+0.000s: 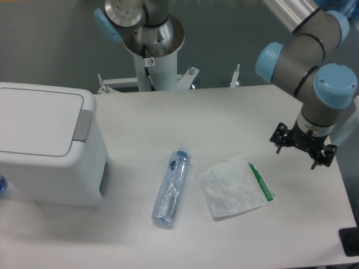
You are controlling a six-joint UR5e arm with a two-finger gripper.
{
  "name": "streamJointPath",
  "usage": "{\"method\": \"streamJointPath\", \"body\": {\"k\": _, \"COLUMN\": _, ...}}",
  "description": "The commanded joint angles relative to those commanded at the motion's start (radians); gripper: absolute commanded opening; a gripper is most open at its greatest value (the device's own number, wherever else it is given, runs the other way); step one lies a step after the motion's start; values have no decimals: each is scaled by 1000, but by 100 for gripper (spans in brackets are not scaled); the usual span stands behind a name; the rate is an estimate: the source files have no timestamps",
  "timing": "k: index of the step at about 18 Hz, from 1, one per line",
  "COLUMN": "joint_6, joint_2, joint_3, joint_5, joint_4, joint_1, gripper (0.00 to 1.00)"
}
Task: Open the trash can
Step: 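Move the open gripper toward the white trash bin's lid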
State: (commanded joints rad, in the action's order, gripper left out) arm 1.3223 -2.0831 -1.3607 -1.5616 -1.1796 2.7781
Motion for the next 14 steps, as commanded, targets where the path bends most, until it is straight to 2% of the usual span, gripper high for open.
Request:
{"method": "streamJointPath", "body": {"k": 7, "joint_6": -5, "joint_2": 32, "joint_3": -18, "joint_5": 3, "joint_4": -2, "joint_1": -40, "gripper": 100}}
{"method": "streamJointPath", "body": {"k": 8, "joint_6": -12, "joint_2": 38, "joint_3": -46, "joint_5": 0, "joint_4": 0, "joint_1": -43, "gripper": 100}}
{"method": "streamJointPath", "body": {"k": 12, "joint_6": -74, "joint_2": 138, "joint_3": -175, "joint_5": 15, "joint_4": 12, "joint_1": -46, "gripper": 100}}
{"method": "streamJointPath", "body": {"k": 14, "joint_6": -89, "joint_2": 153, "joint_3": -228, "joint_5": 15, "joint_4": 105, "joint_1": -64, "gripper": 100}}
